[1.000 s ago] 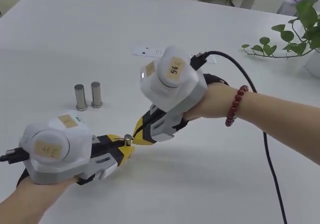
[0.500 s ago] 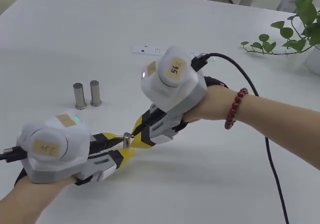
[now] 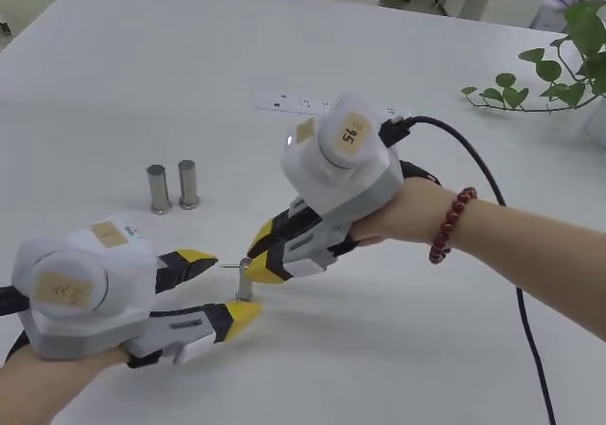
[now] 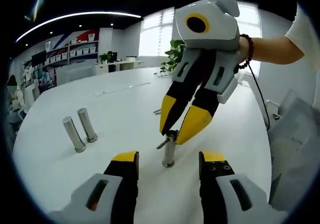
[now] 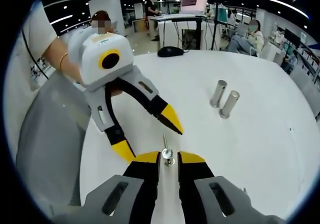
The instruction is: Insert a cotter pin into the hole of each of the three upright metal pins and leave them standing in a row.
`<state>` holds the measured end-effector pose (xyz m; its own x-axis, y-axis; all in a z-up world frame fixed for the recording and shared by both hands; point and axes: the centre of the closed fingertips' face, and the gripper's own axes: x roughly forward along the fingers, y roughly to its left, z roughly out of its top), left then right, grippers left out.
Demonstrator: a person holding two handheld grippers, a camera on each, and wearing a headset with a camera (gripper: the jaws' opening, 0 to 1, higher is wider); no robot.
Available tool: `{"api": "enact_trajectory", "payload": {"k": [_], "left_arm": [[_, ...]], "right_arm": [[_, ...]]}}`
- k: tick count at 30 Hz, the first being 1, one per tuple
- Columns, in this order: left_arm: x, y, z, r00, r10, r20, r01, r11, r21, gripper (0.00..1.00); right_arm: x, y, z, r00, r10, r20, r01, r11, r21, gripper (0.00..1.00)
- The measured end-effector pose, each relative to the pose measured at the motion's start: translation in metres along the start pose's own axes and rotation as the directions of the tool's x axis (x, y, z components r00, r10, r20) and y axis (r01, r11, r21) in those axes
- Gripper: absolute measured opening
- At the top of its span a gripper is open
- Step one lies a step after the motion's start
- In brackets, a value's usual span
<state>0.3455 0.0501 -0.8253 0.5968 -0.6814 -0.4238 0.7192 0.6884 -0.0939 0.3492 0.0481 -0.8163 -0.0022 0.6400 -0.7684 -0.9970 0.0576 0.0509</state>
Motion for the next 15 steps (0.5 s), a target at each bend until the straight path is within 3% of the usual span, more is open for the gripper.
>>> {"api": "enact_trajectory", "payload": {"k": [15], "left_arm": [[-0.017,-0.008,0.019,0.9961,-0.012,0.088,0.016,0.999,-0.046,0.69]], "right_arm": [[0.007,0.0,-0.001,0.9995,-0.012,0.031,0.011,1.0,0.005,0.14]]}}
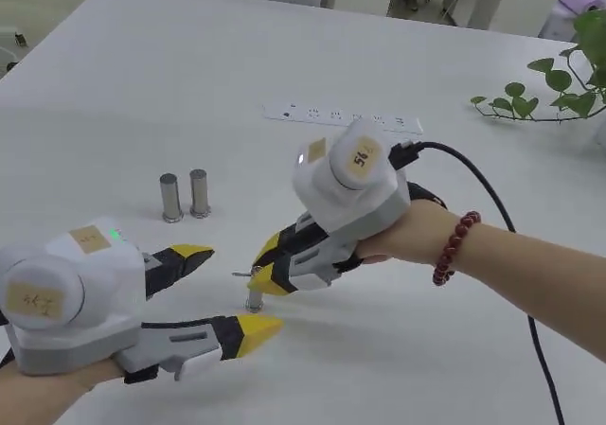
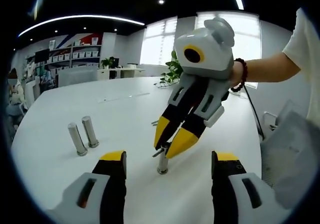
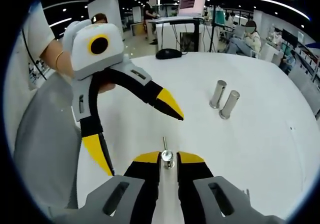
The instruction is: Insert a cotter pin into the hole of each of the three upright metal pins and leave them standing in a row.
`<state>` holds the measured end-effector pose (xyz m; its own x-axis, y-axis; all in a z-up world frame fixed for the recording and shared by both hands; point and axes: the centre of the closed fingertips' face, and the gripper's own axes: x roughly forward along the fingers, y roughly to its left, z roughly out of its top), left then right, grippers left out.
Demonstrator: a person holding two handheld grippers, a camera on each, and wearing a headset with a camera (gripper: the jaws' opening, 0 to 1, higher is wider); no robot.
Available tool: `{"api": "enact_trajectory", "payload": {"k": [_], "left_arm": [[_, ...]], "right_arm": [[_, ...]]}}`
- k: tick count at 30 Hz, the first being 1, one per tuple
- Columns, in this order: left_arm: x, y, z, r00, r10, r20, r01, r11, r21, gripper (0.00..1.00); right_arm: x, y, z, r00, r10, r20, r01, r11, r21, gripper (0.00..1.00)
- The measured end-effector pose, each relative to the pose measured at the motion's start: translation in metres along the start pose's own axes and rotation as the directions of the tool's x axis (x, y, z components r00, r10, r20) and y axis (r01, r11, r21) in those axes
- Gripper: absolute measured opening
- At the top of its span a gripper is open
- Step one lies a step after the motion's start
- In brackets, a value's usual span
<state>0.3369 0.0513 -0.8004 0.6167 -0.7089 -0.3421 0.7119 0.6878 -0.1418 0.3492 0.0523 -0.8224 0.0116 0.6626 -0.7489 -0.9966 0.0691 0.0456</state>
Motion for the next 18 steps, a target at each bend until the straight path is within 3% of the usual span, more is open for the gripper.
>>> {"api": "enact_trajectory", "payload": {"k": [11,18], "left_arm": [[-0.012,-0.008,0.005,0.9999,0.001,0.014,-0.001,1.0,-0.004,0.75],[-0.017,-0.006,0.007,0.9997,0.015,0.017,-0.015,1.0,-0.001,0.76]], "right_arm": [[0.002,0.0,0.001,0.9996,-0.017,0.024,0.017,1.0,-0.006,0.11],[0.002,-0.001,0.003,0.9986,-0.033,0.041,0.032,0.999,0.015,0.11]]}}
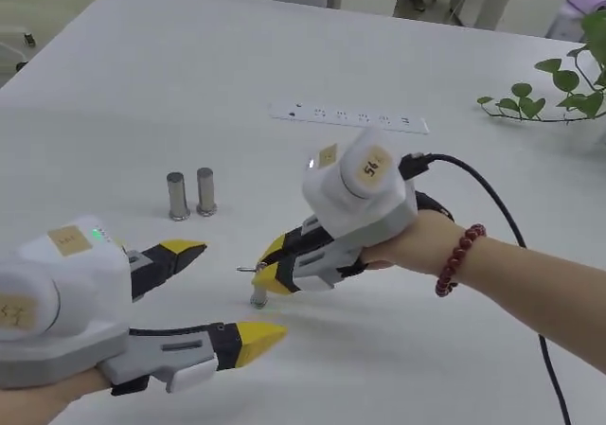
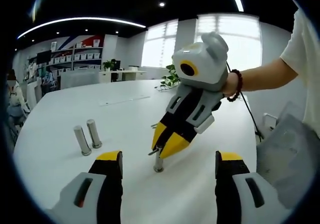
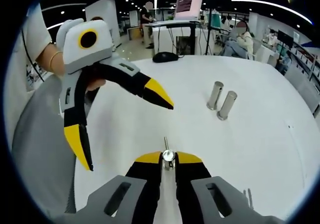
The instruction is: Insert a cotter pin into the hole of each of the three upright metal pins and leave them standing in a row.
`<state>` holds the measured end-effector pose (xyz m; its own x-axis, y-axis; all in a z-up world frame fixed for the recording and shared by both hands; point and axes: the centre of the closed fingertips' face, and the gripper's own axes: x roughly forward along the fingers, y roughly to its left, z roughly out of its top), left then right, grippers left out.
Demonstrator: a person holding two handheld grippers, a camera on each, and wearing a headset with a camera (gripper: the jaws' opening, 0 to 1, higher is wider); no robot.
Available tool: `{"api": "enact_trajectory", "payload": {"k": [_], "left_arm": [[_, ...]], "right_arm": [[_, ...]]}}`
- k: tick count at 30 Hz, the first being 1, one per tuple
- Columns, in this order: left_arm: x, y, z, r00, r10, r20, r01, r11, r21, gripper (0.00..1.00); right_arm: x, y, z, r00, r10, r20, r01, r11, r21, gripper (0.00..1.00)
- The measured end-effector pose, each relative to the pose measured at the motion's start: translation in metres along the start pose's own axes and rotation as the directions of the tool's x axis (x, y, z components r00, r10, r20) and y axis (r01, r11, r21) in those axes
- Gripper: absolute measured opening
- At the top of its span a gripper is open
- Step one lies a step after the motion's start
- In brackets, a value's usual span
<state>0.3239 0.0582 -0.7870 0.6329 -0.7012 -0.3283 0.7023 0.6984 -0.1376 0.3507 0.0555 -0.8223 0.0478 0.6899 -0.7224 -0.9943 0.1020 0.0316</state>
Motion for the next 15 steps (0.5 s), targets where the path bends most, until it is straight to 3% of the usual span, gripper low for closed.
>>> {"api": "enact_trajectory", "payload": {"k": [15], "left_arm": [[-0.0042,0.0004,0.0012,0.9999,0.012,0.001,-0.012,1.0,0.001,0.75]], "right_arm": [[0.0018,-0.0054,0.0058,0.9999,-0.015,-0.001,0.015,1.0,0.002,0.11]]}}
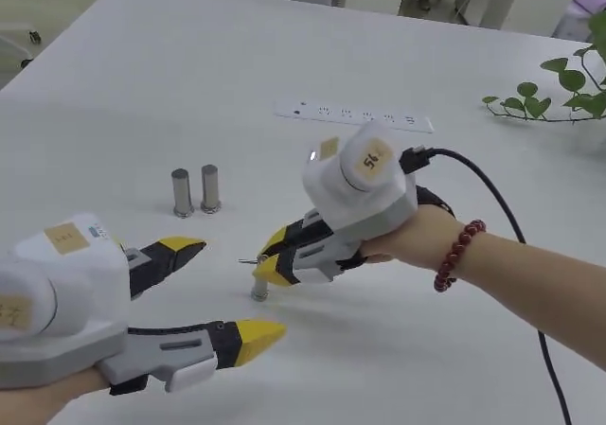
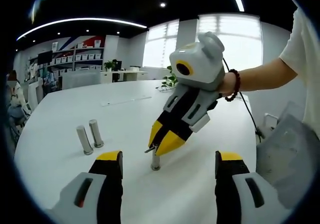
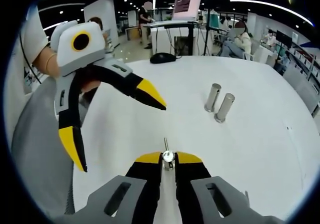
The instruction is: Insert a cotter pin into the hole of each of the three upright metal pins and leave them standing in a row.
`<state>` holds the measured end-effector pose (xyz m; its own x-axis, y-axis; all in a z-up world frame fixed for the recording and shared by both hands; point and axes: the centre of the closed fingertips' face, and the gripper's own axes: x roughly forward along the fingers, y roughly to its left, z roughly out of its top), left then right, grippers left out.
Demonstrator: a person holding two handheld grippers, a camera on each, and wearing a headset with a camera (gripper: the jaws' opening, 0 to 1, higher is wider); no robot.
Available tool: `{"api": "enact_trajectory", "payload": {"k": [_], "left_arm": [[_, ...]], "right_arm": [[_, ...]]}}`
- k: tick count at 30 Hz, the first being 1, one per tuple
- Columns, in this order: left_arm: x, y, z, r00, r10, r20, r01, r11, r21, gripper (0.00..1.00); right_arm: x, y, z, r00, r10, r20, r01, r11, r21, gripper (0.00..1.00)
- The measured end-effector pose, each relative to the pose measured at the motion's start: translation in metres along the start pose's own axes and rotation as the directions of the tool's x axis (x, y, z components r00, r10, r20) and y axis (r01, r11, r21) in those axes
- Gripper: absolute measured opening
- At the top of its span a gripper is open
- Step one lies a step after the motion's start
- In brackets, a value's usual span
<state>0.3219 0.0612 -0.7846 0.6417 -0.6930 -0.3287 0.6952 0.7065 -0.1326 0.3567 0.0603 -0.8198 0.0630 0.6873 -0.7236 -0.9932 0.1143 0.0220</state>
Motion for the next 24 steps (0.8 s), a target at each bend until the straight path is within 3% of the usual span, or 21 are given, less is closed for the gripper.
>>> {"api": "enact_trajectory", "payload": {"k": [24], "left_arm": [[-0.0059,0.004,-0.0006,0.9999,0.013,-0.005,-0.013,1.0,-0.003,0.76]], "right_arm": [[0.0029,-0.0002,-0.0023,0.9999,0.009,-0.01,-0.009,1.0,0.019,0.13]]}}
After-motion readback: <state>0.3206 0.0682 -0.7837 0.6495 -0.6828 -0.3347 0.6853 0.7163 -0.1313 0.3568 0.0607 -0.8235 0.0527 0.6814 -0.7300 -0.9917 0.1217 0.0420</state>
